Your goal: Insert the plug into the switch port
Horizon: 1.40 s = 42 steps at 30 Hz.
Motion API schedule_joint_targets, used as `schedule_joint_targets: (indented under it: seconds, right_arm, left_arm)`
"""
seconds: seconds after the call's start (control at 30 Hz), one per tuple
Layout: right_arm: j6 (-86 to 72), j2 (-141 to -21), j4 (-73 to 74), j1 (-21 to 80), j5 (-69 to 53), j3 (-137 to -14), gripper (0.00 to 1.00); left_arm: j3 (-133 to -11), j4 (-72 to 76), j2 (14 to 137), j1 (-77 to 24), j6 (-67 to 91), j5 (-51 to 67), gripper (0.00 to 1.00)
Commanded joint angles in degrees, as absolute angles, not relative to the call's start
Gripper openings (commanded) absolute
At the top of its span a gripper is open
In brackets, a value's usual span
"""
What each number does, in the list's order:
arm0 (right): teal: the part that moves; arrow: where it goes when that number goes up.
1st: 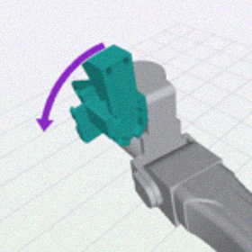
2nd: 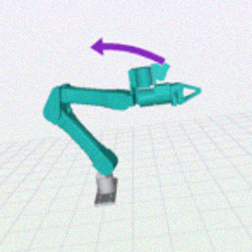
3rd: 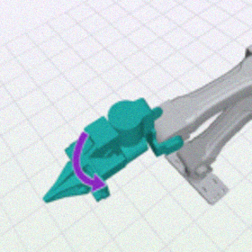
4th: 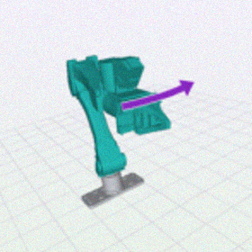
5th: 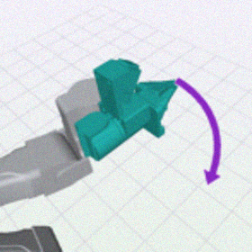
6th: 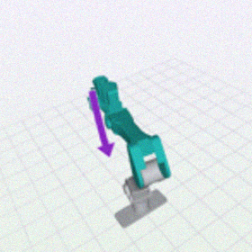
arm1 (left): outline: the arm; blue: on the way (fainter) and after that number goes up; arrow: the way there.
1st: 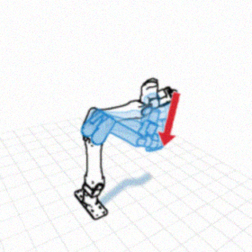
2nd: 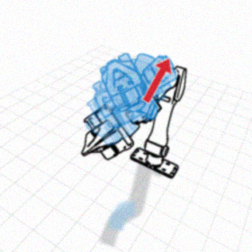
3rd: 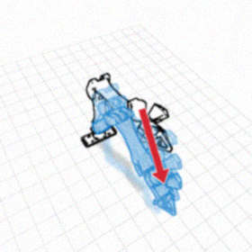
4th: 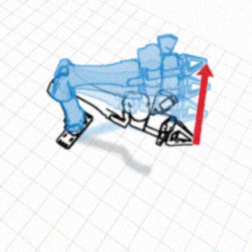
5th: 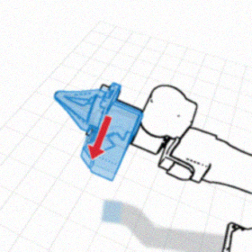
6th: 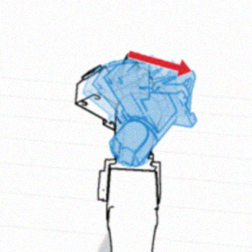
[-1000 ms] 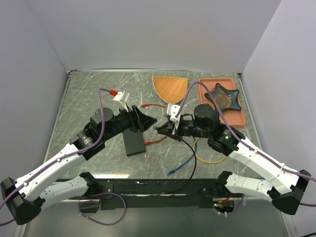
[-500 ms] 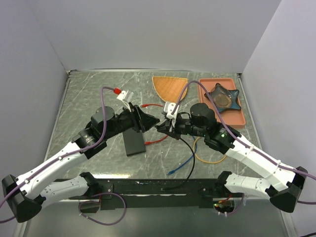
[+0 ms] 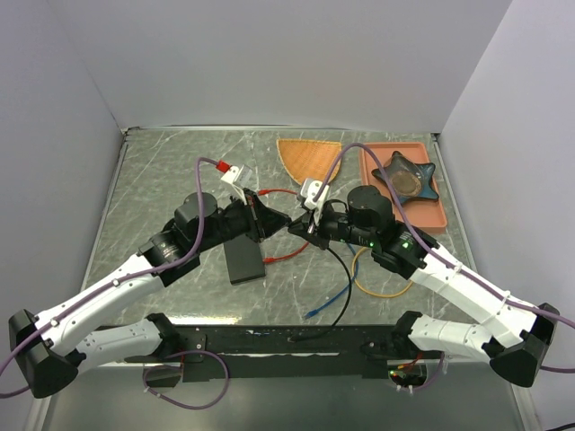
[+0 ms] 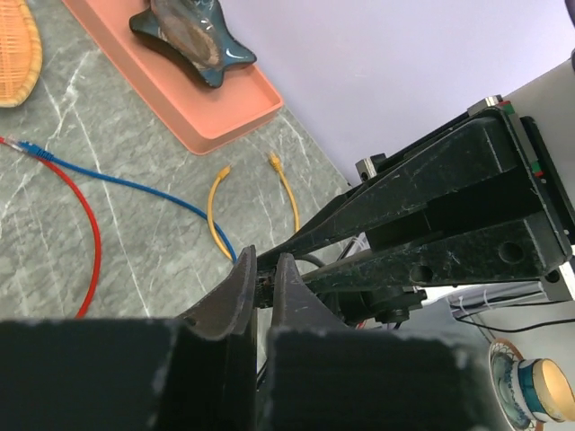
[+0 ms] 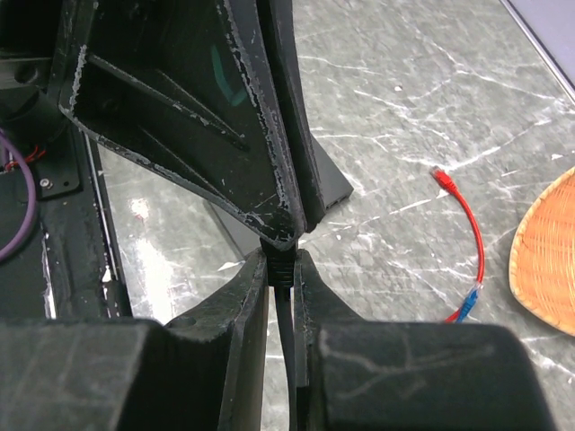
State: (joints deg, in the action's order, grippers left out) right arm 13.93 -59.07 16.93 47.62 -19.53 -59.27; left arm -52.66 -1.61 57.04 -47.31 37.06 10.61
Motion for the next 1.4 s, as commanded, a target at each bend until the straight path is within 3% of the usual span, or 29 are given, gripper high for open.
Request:
schedule_joint_targets:
  seconds: [0.0,0.07,0.3,0.4,0.57,0.67,1.1,1.17,1.37]
  right_arm:
    - [13.27,-58.54,14.41,47.20,-18.98,-61.79,0.00]
    - [13.27,-58.45,15.03,47.20,-18.72,-62.14,0.00]
    - [12.74,-54.32,12.14,47.20,-12.22,-60.12,0.60]
    - [12.39,-51.43,9.42,47.20,-10.99,-57.49,0.76]
    - [11.69,-50.19,6.24,47.20,-11.59,-55.20,0.78]
    - [11.34,-50.80,5.45,47.20,-11.34,-54.67,0.72]
    - [10.11,-54.31,3.16,48.08,-10.46,-54.58,0.67]
    - [10.11,-54.49,3.16,48.08,-10.20,-54.58,0.60]
    - [10.37,-55.11,3.43,48.16,-11.34,-54.84,0.58]
  left_arm:
    - [-54.76,-0.62,57.04,-47.64,36.91,9.49,0.01]
    - [-55.28,-1.31,57.13,-47.64,37.87,8.27,0.01]
    - [-56.42,-2.81,57.04,-47.72,42.80,5.01,0.01]
    - [-57.56,-3.95,57.65,-47.72,45.17,4.66,0.01]
    - [-57.22,-2.99,57.66,-47.72,48.33,4.75,0.01]
    - [-57.13,-2.90,57.74,-47.72,48.86,4.75,0.01]
    - [-57.48,-2.81,58.10,-47.72,49.13,5.36,0.01]
    - [-57.39,-2.64,58.18,-47.72,49.22,5.45,0.01]
    - [-57.39,-2.11,58.45,-47.64,49.31,5.89,0.01]
